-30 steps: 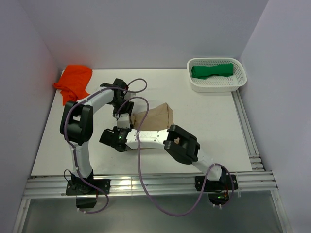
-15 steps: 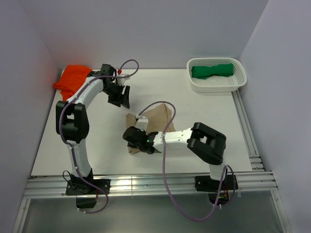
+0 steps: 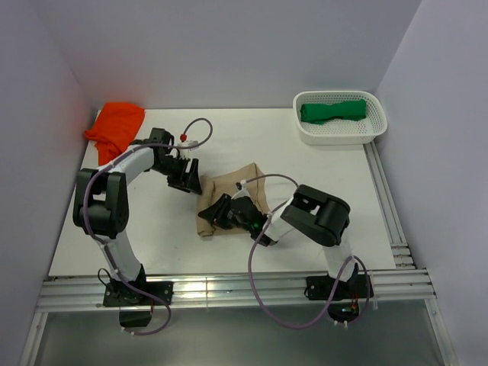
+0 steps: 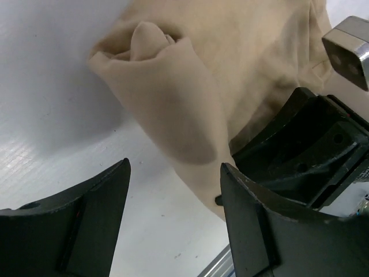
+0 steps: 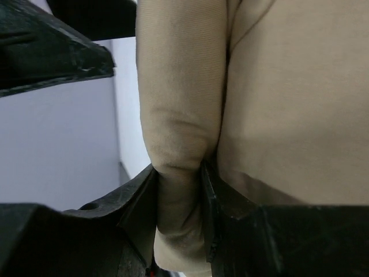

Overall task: Roll the t-shirts
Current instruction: Roll the tshirt

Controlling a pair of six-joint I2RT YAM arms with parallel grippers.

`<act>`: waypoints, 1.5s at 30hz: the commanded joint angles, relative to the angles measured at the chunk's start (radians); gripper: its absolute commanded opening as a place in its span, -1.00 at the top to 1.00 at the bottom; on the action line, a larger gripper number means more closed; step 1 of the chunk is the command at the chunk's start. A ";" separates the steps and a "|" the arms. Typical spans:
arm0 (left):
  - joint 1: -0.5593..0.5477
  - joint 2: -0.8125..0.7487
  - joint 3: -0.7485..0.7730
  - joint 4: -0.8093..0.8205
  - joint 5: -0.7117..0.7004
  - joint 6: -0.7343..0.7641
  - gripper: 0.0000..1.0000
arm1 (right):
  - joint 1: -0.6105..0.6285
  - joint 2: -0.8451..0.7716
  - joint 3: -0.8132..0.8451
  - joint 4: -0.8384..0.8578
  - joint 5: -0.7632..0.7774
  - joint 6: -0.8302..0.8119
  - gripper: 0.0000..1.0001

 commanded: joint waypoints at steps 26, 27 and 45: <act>-0.103 0.085 -0.057 0.262 -0.311 -0.169 -0.09 | 0.012 -0.166 0.084 -0.385 0.057 -0.003 -0.11; -0.108 0.088 -0.055 0.258 -0.317 -0.169 -0.09 | 0.016 -0.179 0.099 -0.469 0.075 -0.029 -0.12; -0.141 0.114 -0.037 0.227 -0.360 -0.163 -0.07 | 0.185 -0.117 0.670 -1.427 0.597 -0.177 -0.14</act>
